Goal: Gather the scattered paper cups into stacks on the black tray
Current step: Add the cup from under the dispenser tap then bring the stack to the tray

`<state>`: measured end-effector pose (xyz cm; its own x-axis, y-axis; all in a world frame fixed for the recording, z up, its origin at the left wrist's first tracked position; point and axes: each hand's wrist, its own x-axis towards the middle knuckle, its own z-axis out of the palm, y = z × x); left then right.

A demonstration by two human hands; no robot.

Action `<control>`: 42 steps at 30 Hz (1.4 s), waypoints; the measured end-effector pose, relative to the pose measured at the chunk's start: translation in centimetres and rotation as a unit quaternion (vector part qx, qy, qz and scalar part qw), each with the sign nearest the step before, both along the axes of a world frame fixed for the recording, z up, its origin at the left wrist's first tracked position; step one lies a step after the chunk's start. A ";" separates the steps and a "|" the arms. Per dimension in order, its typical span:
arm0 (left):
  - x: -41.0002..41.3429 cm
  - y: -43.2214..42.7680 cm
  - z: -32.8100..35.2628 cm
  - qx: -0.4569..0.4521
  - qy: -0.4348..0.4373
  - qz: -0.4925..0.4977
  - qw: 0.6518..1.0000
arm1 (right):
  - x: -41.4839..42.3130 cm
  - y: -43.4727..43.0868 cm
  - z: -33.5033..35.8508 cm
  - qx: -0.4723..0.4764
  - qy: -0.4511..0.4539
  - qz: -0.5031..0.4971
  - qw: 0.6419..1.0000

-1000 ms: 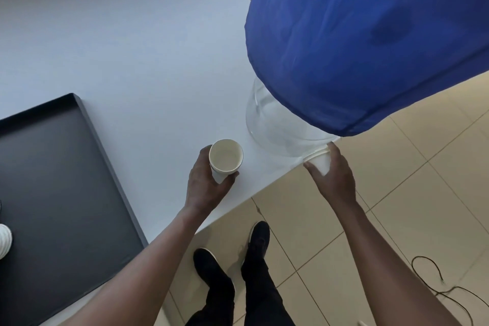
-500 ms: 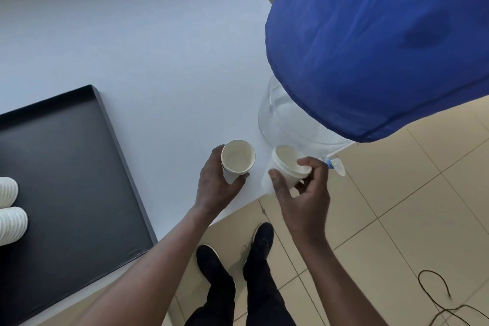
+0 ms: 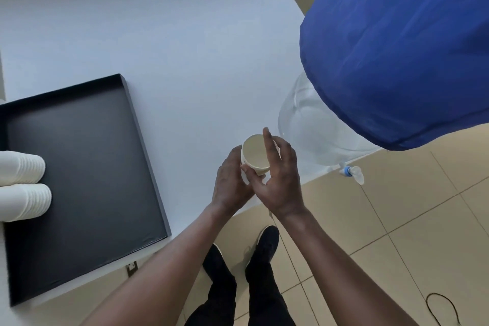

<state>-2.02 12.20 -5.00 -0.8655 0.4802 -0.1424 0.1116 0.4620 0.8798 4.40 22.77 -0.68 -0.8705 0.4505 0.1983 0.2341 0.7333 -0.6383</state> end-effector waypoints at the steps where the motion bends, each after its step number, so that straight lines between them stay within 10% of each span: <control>1: 0.0 0.0 0.0 0.001 -0.004 0.003 1.000 | 0.1 0.1 -0.4 0.009 -0.008 0.003 1.000; 10: -0.1 0.1 0.2 0.000 -0.014 0.008 1.000 | 0.4 0.1 -1.1 0.030 -0.090 0.023 0.995; 18: -0.3 -0.5 1.4 0.028 0.023 0.020 0.999 | -0.8 1.5 0.6 -0.192 -0.024 -0.088 0.977; 25: -0.8 -4.0 4.2 0.210 -0.150 0.155 0.954 | -2.9 -0.3 2.9 -0.640 0.015 -0.168 0.749; 30: -0.4 -6.5 5.7 0.308 -0.189 0.228 0.904 | -4.1 -4.9 3.2 -0.706 -0.078 -0.112 0.695; 42: -0.2 -18.4 5.7 0.226 -0.121 0.376 0.890 | -8.0 -17.1 2.5 -0.603 -0.301 0.046 0.737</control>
<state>-2.25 -6.20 0.65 -0.9364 -0.1672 -0.3087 -0.2987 -0.0824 0.9508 -3.60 5.63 1.80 -0.6752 -0.0837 -0.7328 0.7258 -0.2528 -0.6398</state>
